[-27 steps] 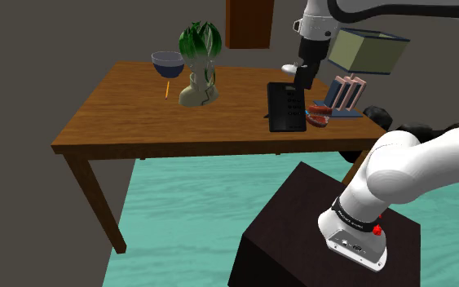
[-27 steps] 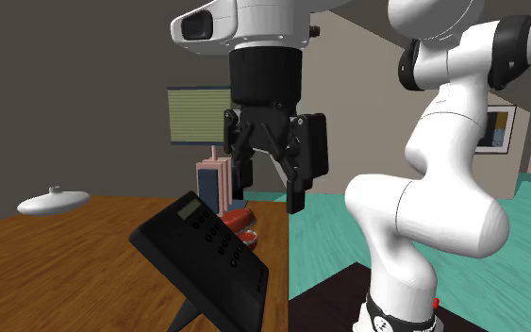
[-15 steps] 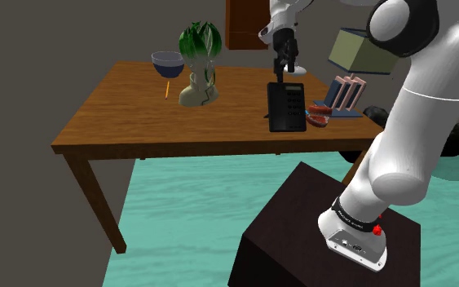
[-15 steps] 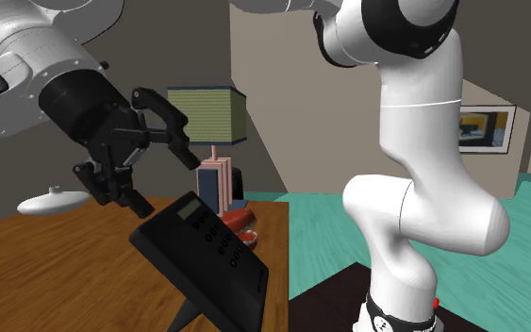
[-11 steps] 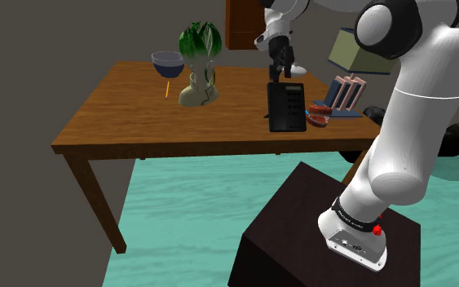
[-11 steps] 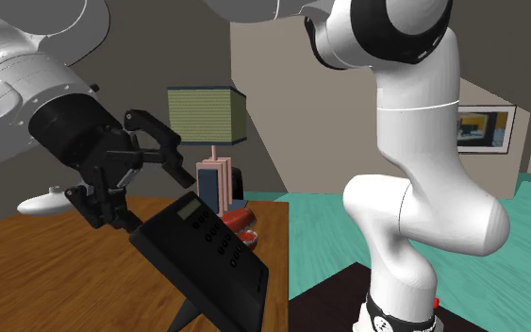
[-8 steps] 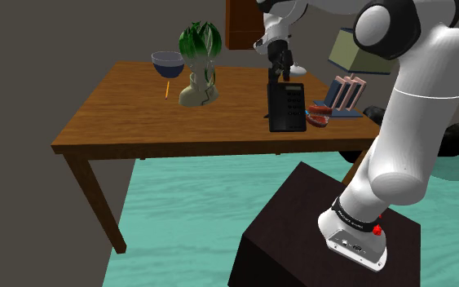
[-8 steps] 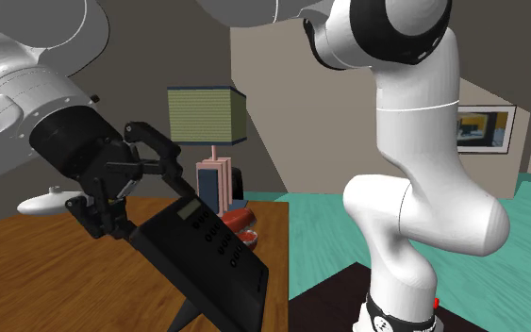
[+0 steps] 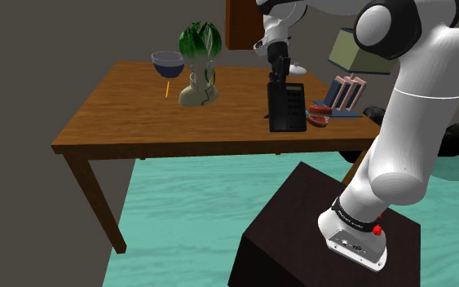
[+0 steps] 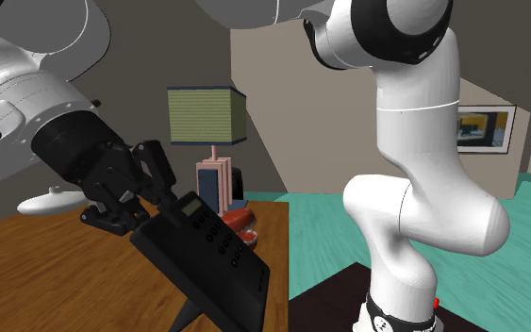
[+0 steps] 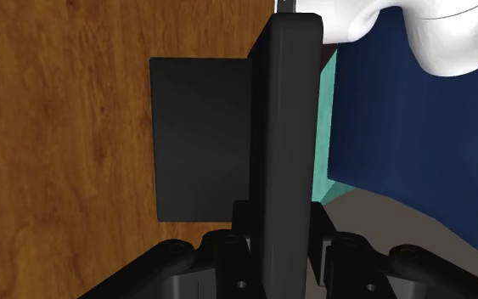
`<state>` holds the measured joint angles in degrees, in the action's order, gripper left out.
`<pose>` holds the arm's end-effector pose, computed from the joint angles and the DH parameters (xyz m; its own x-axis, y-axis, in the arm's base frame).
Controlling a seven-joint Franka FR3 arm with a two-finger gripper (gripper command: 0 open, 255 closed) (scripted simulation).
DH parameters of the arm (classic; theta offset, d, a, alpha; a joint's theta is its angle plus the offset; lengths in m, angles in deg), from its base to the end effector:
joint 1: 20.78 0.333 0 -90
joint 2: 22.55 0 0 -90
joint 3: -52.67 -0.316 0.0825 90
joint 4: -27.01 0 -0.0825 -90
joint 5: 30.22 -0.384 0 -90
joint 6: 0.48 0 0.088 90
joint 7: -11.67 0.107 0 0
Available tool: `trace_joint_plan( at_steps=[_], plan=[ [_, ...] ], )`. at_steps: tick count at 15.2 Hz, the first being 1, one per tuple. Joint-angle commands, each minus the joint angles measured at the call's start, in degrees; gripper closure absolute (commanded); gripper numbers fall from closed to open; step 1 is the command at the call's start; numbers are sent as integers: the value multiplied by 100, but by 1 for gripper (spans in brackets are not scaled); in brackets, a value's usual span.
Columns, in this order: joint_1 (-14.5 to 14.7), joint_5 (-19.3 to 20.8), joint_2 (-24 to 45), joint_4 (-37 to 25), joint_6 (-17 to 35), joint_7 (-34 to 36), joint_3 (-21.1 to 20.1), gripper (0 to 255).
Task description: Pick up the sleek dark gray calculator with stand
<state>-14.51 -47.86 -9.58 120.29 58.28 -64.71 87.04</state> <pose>0.4894 -0.1859 0.4768 0.6589 0.7523 0.0009 0.5210 -0.4555 -0.7218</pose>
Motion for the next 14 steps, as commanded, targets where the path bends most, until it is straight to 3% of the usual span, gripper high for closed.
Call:
trace_joint_plan(
  at_steps=[1,4,14],
  plan=[
    [0,0,-2,0,-1,0,0,255],
    [-4,-5,10,-17,-9,-3,0,255],
    [-93,-98,38,-818,-772,158,26,255]
  ],
)
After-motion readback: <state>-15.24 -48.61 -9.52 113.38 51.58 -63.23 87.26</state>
